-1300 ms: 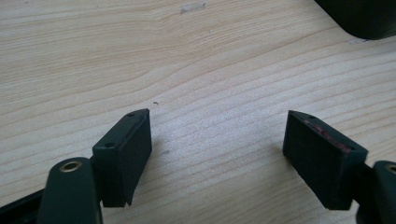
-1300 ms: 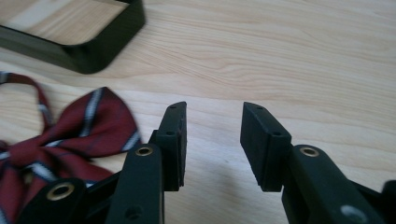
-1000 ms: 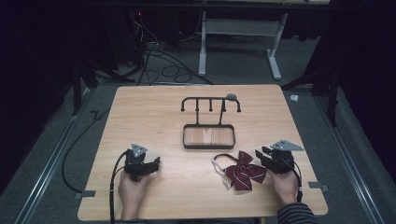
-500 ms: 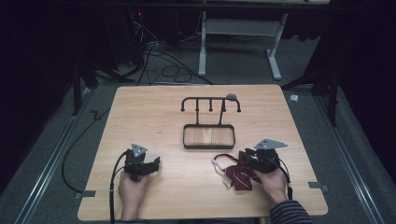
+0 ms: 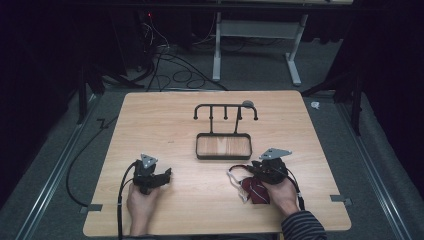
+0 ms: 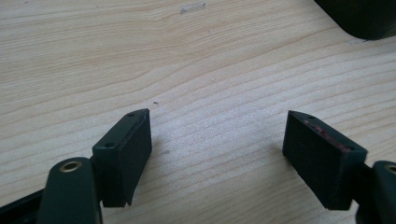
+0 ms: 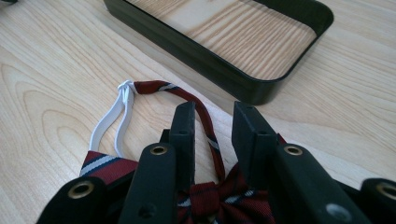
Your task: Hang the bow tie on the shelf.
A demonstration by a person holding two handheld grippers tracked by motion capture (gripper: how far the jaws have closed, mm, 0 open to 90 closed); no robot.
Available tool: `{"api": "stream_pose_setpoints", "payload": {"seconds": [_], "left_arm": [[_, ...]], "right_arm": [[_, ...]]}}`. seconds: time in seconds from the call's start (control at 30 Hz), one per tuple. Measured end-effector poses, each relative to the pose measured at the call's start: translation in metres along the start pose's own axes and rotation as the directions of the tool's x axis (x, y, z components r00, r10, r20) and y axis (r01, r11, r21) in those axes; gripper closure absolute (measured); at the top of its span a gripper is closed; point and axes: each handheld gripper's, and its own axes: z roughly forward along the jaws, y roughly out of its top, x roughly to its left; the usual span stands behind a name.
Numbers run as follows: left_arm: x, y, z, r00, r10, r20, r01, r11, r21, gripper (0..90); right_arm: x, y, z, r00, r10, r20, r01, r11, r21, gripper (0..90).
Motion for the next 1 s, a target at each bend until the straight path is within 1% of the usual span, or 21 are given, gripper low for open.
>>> {"api": "stream_pose_setpoints", "payload": {"seconds": [0.2, 0.57, 0.7, 0.9, 1.0], "left_arm": [[0.000, 0.000, 0.000, 1.0000, 0.000, 0.000, 0.000, 1.0000, 0.000, 24.3], [0.000, 0.000, 0.000, 1.0000, 0.000, 0.000, 0.000, 1.0000, 0.000, 24.2], [0.000, 0.000, 0.000, 1.0000, 0.000, 0.000, 0.000, 1.0000, 0.000, 24.2], [0.000, 0.000, 0.000, 1.0000, 0.000, 0.000, 0.000, 1.0000, 0.000, 24.2], [0.000, 0.000, 0.000, 1.0000, 0.000, 0.000, 0.000, 1.0000, 0.000, 24.2]], "right_arm": [[0.001, 0.003, 0.009, 0.9999, -0.012, -0.004, 0.012, 1.000, 0.028, 74.4], [0.000, 0.001, 0.022, 0.9999, -0.001, -0.015, 0.002, 0.997, 0.072, 78.5], [0.000, 0.000, 0.026, 0.9997, -0.004, -0.023, 0.006, 0.996, 0.085, 81.9], [0.002, 0.000, 0.027, 0.9996, -0.017, -0.023, 0.019, 0.996, 0.087, 86.2], [0.003, 0.000, 0.026, 0.9991, -0.040, -0.015, 0.041, 0.995, 0.093, 88.9]]}}
